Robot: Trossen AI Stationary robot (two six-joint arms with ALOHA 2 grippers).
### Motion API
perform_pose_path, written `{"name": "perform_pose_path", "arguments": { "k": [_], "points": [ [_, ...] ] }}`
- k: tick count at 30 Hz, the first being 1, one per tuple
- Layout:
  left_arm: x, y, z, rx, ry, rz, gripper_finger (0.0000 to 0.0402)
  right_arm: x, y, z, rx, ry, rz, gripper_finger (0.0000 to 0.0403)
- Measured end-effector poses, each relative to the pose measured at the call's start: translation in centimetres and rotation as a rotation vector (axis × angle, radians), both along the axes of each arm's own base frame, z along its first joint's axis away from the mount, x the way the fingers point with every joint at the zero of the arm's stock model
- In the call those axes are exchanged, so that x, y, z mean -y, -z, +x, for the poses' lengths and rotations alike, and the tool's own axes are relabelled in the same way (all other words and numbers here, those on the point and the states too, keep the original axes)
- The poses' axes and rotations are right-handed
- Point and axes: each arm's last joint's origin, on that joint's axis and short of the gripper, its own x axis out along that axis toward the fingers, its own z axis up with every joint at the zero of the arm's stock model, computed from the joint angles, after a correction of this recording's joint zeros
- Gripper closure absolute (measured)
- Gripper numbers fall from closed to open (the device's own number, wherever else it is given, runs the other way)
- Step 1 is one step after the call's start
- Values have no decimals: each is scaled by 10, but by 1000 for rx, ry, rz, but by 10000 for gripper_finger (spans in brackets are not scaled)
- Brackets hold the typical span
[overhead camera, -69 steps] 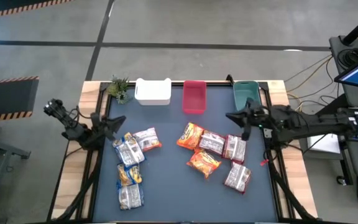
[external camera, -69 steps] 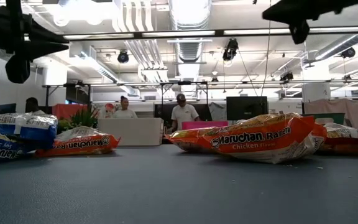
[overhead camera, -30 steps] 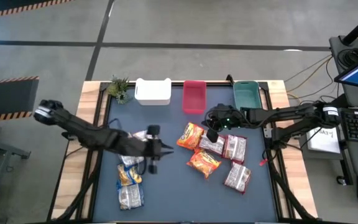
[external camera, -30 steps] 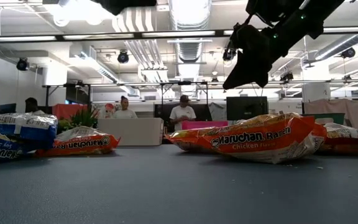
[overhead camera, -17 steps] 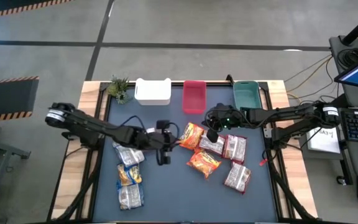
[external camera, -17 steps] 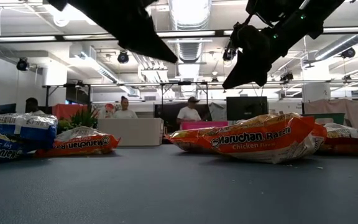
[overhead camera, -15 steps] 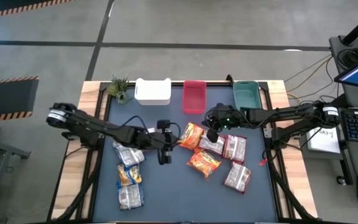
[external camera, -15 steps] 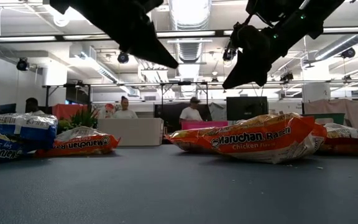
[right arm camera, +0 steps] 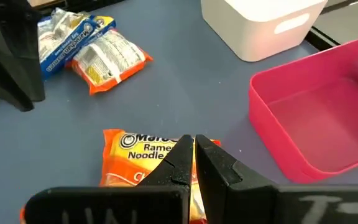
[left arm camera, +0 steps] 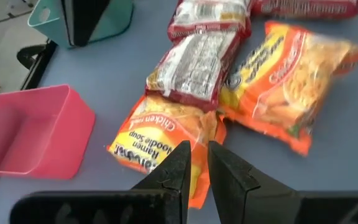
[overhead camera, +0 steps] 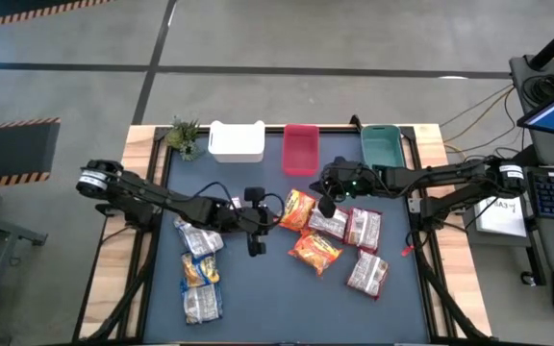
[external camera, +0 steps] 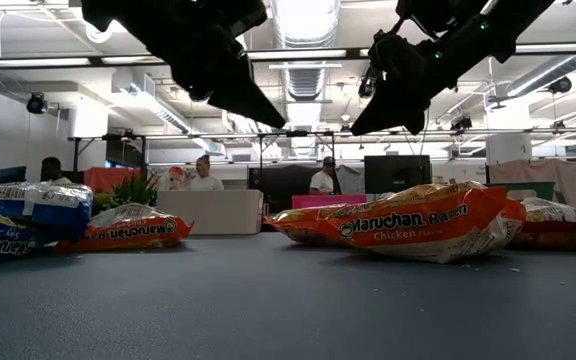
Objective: Sort Maruchan noodles
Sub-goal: Put the top right orange noodle pack into the red bin
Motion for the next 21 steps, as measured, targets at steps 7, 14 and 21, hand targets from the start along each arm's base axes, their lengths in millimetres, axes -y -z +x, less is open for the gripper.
{"name": "perform_pose_path", "arguments": {
  "k": [7,14,21],
  "points": [
    [-9,-9,-5,-30,-9,235,364,0,1,16,-25,-31,100,394],
    [-20,-17,-13,-23,-37,246,364,3,11,38,-271,15,177,394],
    [-22,-16,-29,-103,-59,216,364,2,17,39,-618,87,258,394]
  ]
}}
